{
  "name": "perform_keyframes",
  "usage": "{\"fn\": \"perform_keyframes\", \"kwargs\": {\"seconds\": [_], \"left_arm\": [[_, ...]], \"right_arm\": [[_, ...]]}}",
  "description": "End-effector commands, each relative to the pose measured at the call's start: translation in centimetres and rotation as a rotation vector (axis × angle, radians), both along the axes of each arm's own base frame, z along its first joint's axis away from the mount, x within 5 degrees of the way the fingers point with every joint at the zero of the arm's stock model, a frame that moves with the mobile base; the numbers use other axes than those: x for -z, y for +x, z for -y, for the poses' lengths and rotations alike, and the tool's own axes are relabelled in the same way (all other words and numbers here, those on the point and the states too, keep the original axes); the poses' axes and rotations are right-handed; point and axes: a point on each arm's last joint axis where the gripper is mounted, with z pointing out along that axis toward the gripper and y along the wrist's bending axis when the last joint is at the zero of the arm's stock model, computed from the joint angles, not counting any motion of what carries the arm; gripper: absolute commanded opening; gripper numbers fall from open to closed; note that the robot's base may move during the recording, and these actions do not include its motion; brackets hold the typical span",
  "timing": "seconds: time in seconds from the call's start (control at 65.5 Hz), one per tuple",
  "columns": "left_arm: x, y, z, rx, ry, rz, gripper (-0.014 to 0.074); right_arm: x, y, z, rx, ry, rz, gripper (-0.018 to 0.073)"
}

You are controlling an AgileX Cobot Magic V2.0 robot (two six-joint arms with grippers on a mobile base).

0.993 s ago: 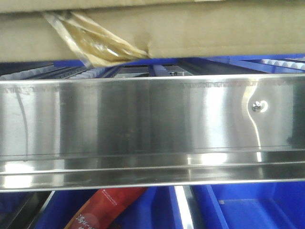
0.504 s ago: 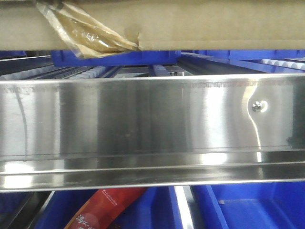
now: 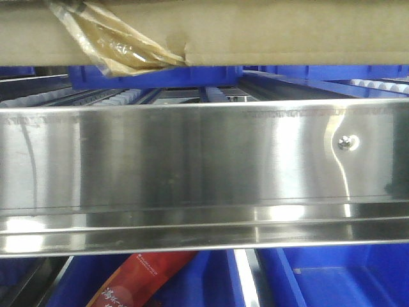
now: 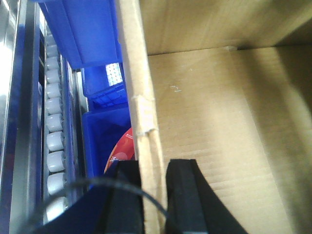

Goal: Grab carton from right shelf to conveyor
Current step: 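Lift the carton with both grippers and pull it off the shelf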

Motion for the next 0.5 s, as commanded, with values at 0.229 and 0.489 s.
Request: {"fn": "perform_keyframes", "kwargs": {"seconds": [0.229,0.489], "left_arm": [[-1.07,-0.47,0.55,0.047,-0.065,0.067,-0.0017],[-1.07,-0.47,0.55,0.047,-0.065,0.067,-0.0017]], "right_arm": [[-0.81,-0.23,-0.26,-0.04,0.047,0.062,-0.0065],[-0.81,-0.23,-0.26,-0.04,0.047,0.062,-0.0065]]}}
